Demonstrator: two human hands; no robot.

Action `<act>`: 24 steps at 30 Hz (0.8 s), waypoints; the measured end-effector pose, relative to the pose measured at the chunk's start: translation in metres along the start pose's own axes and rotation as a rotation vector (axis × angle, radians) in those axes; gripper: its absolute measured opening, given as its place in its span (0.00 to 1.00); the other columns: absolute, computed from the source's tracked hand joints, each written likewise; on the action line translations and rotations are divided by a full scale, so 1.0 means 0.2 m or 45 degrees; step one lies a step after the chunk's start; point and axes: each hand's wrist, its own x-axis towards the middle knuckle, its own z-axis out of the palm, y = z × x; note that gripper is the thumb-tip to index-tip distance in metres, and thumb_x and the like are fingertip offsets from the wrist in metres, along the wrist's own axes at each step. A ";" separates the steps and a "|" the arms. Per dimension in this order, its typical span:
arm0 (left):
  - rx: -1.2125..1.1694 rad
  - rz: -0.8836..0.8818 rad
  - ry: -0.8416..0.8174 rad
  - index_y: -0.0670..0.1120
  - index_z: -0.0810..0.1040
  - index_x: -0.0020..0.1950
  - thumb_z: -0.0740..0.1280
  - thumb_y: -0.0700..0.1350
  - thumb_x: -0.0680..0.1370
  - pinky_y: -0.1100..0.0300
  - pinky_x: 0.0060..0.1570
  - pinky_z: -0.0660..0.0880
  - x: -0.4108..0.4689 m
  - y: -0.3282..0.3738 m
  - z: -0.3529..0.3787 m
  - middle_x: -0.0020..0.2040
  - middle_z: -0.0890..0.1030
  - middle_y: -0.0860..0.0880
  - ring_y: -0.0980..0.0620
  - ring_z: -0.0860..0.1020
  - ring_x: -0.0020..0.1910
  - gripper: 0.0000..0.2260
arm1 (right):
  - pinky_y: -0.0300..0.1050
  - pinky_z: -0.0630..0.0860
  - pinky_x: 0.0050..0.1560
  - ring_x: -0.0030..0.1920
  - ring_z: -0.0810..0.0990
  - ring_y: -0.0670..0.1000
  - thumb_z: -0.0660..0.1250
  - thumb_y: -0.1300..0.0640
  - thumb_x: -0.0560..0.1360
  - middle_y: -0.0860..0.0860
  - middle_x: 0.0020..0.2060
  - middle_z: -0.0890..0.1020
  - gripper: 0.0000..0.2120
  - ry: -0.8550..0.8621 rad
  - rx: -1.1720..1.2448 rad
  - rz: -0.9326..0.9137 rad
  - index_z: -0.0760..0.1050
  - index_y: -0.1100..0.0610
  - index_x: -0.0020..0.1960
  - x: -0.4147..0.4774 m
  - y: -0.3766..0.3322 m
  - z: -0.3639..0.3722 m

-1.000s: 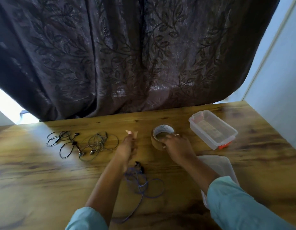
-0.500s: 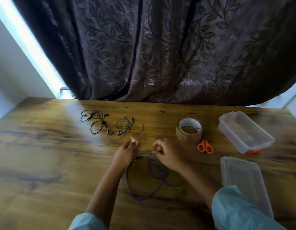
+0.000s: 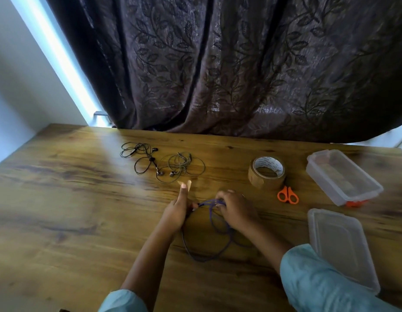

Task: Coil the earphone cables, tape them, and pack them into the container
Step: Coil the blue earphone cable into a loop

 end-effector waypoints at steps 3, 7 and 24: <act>0.022 0.007 -0.013 0.49 0.84 0.37 0.41 0.80 0.60 0.45 0.62 0.67 0.00 -0.01 -0.01 0.52 0.81 0.43 0.45 0.75 0.54 0.44 | 0.44 0.74 0.44 0.48 0.78 0.49 0.64 0.56 0.77 0.47 0.47 0.79 0.02 0.068 0.226 0.100 0.75 0.50 0.49 0.03 -0.01 0.02; 0.179 0.071 -0.016 0.54 0.83 0.42 0.40 0.85 0.54 0.42 0.65 0.66 0.03 -0.05 -0.01 0.55 0.80 0.41 0.43 0.75 0.57 0.47 | 0.49 0.77 0.47 0.44 0.80 0.52 0.63 0.56 0.79 0.49 0.43 0.79 0.03 0.150 0.503 0.252 0.74 0.51 0.47 0.05 -0.05 0.02; 0.419 0.636 0.024 0.46 0.80 0.45 0.49 0.66 0.75 0.56 0.39 0.75 0.04 0.07 0.09 0.41 0.83 0.44 0.48 0.81 0.39 0.29 | 0.40 0.70 0.46 0.47 0.77 0.47 0.58 0.49 0.80 0.46 0.45 0.79 0.13 0.170 0.947 0.361 0.79 0.52 0.56 0.01 -0.07 -0.20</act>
